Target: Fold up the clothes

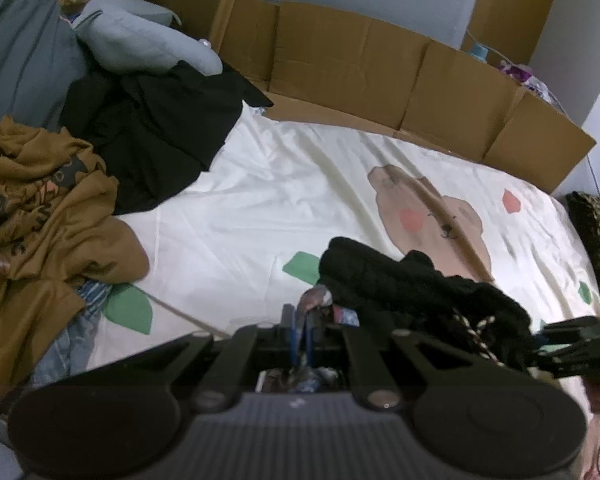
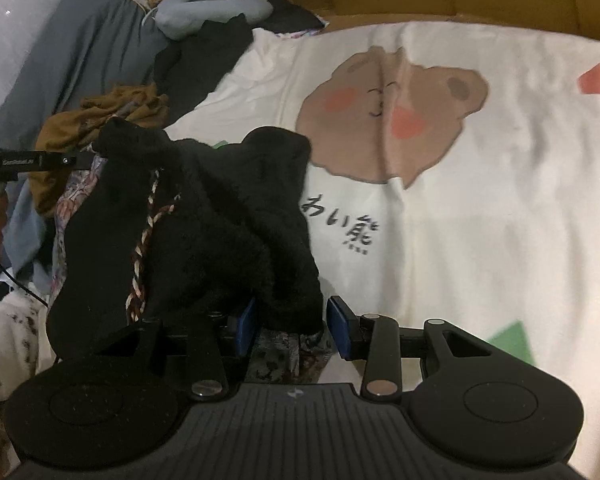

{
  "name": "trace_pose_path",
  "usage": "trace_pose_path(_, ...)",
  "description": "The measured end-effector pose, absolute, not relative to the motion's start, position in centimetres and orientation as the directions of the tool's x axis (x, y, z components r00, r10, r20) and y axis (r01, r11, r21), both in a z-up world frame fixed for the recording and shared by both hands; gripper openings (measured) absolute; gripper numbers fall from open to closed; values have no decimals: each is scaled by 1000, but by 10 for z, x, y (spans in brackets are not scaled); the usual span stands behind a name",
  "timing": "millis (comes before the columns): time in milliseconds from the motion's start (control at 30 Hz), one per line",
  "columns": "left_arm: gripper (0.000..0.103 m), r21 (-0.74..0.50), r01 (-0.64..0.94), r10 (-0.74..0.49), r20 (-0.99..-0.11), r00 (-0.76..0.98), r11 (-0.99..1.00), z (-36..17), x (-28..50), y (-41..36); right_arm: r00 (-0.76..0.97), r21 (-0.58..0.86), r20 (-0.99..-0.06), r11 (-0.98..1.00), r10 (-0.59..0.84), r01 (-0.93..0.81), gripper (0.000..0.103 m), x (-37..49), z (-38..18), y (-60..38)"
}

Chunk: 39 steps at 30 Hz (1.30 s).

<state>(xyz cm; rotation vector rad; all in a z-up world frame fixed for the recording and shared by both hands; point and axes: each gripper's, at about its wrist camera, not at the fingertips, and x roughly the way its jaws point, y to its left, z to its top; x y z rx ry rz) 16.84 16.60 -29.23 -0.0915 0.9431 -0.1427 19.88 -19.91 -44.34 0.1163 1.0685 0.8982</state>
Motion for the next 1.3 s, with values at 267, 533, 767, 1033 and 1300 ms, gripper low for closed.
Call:
trace_pose_path(267,4,-184,56,-182,-794,580,981,-288,166,170,206,537,-622,603,755,-591,45,201,-434,-183)
trace_pose_path(533,4,-217,36,-194,-774,602,976,-253,158,174,264,472,-643,644,719,-602,14,193,-393,-182)
trace_pose_path(767,4,-208,55,-197,-757,624,976,-206,143,171,332,389,-674,699,660,-600,12,187,-322,-196)
trace_pose_path(1033,4,-223,62,-203,-694,691,973,-136,116,164,409,296,-666,725,623,-622,12,170,-223,-210)
trace_pose_path(1300,4,-229,99,-222,-613,758,968,-54,72,154,473,225,-629,727,617,-649,11,135,-123,-218)
